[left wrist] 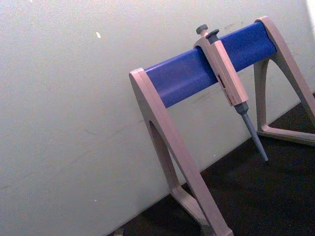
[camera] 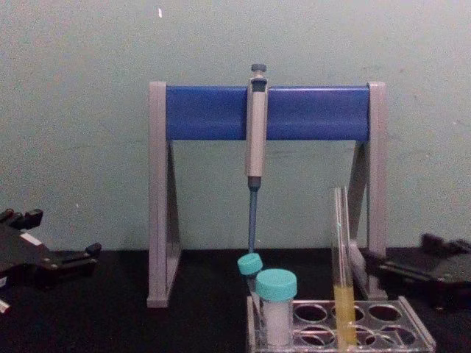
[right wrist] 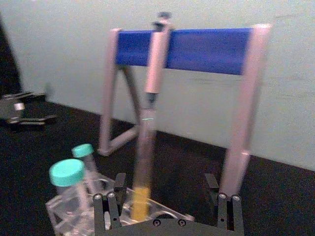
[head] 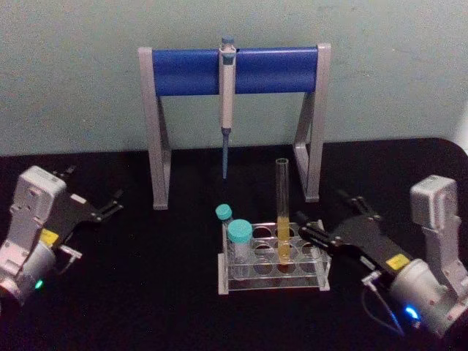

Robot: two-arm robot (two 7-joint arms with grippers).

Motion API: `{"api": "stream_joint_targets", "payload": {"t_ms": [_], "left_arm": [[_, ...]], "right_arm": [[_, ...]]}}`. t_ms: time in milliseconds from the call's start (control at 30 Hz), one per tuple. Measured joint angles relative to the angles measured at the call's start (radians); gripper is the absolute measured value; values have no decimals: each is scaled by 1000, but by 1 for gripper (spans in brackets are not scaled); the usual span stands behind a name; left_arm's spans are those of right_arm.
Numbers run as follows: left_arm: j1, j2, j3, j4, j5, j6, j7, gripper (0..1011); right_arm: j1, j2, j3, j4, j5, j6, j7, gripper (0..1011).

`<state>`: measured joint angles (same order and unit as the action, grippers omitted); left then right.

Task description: Pick up the test tube from the test tube rack, shake it, then place it back into the test tube rack.

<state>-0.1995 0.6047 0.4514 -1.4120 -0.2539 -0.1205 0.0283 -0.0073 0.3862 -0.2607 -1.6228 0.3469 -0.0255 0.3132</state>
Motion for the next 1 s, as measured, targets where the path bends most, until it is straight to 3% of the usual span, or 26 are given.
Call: {"api": "stream_joint_targets", "payload": {"t_ms": [167, 433, 667, 1000], "left_arm": [[0, 0, 0, 0, 0, 0, 0, 1010], [0, 0, 0, 0, 0, 0, 0, 1010], [0, 0, 0, 0, 0, 0, 0, 1010], [0, 0, 0, 0, 0, 0, 0, 1010]], "right_arm": [[-62, -24, 61, -28, -29, -28, -93, 1000], [-90, -69, 105, 1, -91, -44, -192, 1000], [-88, -100, 111, 55, -139, -26, -225, 1000], [-66, -120, 107, 120, -175, 12, -216, 1000]]}}
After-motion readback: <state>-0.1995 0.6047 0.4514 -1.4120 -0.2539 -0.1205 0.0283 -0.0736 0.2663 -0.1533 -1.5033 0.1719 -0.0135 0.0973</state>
